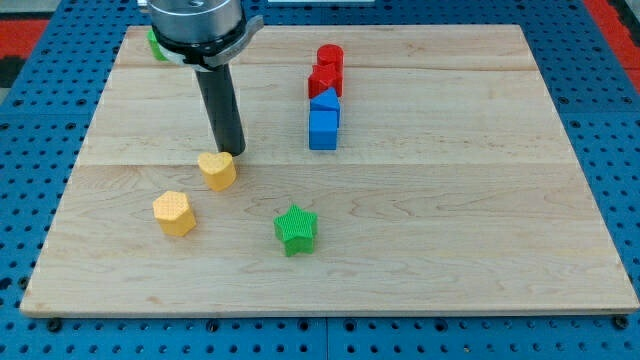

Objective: Drag the heart to the right side of the green star

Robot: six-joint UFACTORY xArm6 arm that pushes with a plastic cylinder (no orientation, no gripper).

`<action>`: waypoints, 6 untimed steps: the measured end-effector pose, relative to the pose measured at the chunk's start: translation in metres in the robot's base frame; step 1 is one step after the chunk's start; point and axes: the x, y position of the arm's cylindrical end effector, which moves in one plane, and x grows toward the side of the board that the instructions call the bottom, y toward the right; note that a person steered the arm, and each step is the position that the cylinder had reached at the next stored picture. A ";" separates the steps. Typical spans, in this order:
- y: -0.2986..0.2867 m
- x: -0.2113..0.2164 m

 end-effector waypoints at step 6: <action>0.094 0.051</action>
